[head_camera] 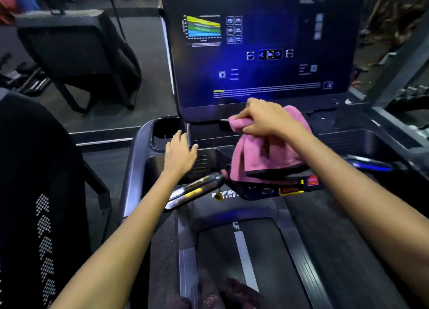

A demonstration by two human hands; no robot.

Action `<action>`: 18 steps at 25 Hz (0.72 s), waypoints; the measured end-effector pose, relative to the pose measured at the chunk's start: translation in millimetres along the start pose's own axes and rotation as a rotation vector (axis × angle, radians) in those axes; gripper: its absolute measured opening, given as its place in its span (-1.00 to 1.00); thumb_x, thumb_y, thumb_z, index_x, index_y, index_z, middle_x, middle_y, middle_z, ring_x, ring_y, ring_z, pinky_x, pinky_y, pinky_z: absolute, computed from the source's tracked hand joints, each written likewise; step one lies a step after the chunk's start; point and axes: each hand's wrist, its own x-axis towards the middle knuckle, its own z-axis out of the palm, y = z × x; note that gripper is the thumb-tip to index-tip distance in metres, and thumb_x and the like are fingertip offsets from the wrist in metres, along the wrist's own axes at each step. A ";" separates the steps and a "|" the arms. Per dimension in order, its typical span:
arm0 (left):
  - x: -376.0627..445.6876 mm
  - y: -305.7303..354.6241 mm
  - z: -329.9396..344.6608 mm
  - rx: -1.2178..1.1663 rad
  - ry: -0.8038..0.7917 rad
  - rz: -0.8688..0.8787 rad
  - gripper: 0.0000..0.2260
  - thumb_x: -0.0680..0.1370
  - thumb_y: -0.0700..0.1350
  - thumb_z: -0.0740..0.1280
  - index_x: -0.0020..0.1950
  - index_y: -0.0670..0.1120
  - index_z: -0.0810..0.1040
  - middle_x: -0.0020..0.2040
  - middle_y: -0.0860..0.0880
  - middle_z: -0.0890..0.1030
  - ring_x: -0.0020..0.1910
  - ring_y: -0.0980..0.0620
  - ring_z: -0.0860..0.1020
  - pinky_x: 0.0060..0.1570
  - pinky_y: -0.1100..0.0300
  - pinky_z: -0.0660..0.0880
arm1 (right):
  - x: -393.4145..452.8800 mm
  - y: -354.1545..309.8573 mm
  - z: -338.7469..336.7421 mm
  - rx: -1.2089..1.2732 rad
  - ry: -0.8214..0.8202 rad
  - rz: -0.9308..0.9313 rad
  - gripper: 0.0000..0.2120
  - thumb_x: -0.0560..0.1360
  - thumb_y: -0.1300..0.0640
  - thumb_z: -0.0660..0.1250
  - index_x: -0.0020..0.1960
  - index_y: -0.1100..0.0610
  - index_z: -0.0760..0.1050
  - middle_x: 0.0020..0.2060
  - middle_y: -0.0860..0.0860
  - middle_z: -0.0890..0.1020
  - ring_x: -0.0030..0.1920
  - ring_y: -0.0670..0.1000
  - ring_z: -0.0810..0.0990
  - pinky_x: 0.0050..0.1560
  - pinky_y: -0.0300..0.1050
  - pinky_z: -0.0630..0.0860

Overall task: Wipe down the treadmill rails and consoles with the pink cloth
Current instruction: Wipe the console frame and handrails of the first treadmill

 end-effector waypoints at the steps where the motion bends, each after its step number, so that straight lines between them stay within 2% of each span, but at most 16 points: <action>1: 0.5 -7.1 3.8 0.051 -0.030 -0.023 -0.51 0.58 -0.04 0.20 0.43 -0.25 0.24 0.47 -0.22 0.21 0.46 -0.15 0.18 0.38 -0.02 0.13 | -5.8 11.4 -2.0 -0.031 -0.081 0.008 -0.68 0.40 0.08 0.28 0.12 -0.12 0.59 0.01 0.07 0.52 0.05 0.15 0.54 -0.06 -0.04 0.44; 2: 0.5 -13.8 7.1 0.088 -0.067 -0.047 -0.48 0.58 -0.03 0.19 0.47 -0.25 0.18 0.50 -0.21 0.16 0.48 -0.13 0.14 0.41 -0.02 0.10 | -8.9 19.2 -1.8 -0.060 -0.127 0.017 -0.71 0.40 0.08 0.28 0.07 -0.10 0.61 0.00 0.07 0.55 0.04 0.15 0.55 -0.08 -0.06 0.45; 4: -3.3 -25.3 11.6 0.164 -0.151 -0.085 -0.43 0.59 0.00 0.17 0.50 -0.23 0.09 0.52 -0.19 0.10 0.50 -0.11 0.07 0.44 -0.03 0.05 | 1.3 19.4 9.5 -0.112 -0.082 0.041 -0.74 0.43 0.04 0.27 0.07 -0.05 0.61 0.02 0.09 0.55 0.04 0.17 0.55 -0.10 -0.07 0.42; 6: -9.5 -31.4 15.0 0.230 -0.190 -0.082 -0.42 0.59 0.01 0.17 0.51 -0.22 0.05 0.52 -0.16 0.09 0.52 -0.08 0.02 0.45 -0.04 0.02 | 21.4 3.4 36.9 -0.184 -0.003 0.013 -0.67 0.48 -0.08 0.24 0.22 -0.06 0.52 0.13 0.10 0.48 0.16 0.17 0.47 0.05 -0.01 0.40; 7: -12.0 -32.3 15.5 0.245 -0.193 -0.077 -0.41 0.59 0.02 0.18 0.51 -0.21 0.05 0.53 -0.15 0.09 0.52 -0.06 0.01 0.45 -0.05 0.02 | 28.5 -7.9 53.2 -0.211 -0.052 -0.024 -0.59 0.49 -0.17 0.22 0.31 -0.09 0.43 0.22 0.10 0.44 0.23 0.18 0.41 0.15 0.04 0.36; 9: -13.4 -32.9 13.4 0.245 -0.203 -0.093 -0.40 0.59 0.02 0.19 0.52 -0.20 0.04 0.53 -0.13 0.08 0.52 -0.05 0.00 0.45 -0.06 0.03 | 33.9 -24.1 79.7 -0.159 -0.292 -0.050 -0.46 0.48 -0.29 0.16 0.41 -0.17 0.29 0.35 0.10 0.37 0.34 0.21 0.33 0.28 0.12 0.26; 10: -13.0 -32.5 12.4 0.253 -0.219 -0.103 -0.40 0.59 0.01 0.19 0.52 -0.19 0.03 0.54 -0.12 0.06 0.52 -0.04 -0.01 0.44 -0.08 0.03 | 33.7 -21.5 87.5 -0.087 -0.367 -0.031 -0.47 0.48 -0.29 0.15 0.42 -0.20 0.27 0.37 0.08 0.36 0.36 0.20 0.33 0.29 0.14 0.26; 11: -12.2 -32.1 11.2 0.270 -0.241 -0.112 -0.39 0.58 0.01 0.20 0.53 -0.18 0.02 0.54 -0.11 0.04 0.52 -0.04 -0.01 0.44 -0.09 0.03 | 32.4 -12.4 90.2 0.001 -0.373 -0.015 -0.52 0.50 -0.24 0.15 0.40 -0.21 0.29 0.36 0.07 0.39 0.35 0.19 0.36 0.28 0.13 0.28; 14: -9.2 -17.4 10.2 0.269 -0.271 -0.184 -0.39 0.58 0.00 0.22 0.51 -0.21 0.05 0.53 -0.17 0.05 0.52 -0.10 0.02 0.44 -0.08 0.03 | 21.9 30.6 82.1 0.102 -0.276 -0.036 -0.63 0.52 -0.10 0.16 0.31 -0.19 0.42 0.26 0.03 0.52 0.27 0.13 0.46 0.22 0.08 0.33; 16: -6.2 11.4 18.7 0.186 -0.186 -0.163 -0.47 0.57 -0.05 0.23 0.45 -0.27 0.20 0.47 -0.26 0.21 0.46 -0.18 0.18 0.41 -0.06 0.14 | 13.0 65.5 79.7 0.079 -0.265 -0.019 -0.67 0.51 -0.03 0.17 0.24 -0.17 0.49 0.20 0.03 0.56 0.22 0.11 0.49 0.19 0.04 0.35; 18: -1.9 52.7 29.6 0.118 -0.106 -0.043 -0.57 0.57 -0.10 0.25 0.37 -0.29 0.34 0.38 -0.28 0.35 0.38 -0.20 0.32 0.37 -0.02 0.21 | 5.7 98.9 79.9 0.062 -0.274 0.012 -0.68 0.50 0.02 0.18 0.21 -0.17 0.51 0.18 0.02 0.57 0.21 0.11 0.50 0.19 0.03 0.34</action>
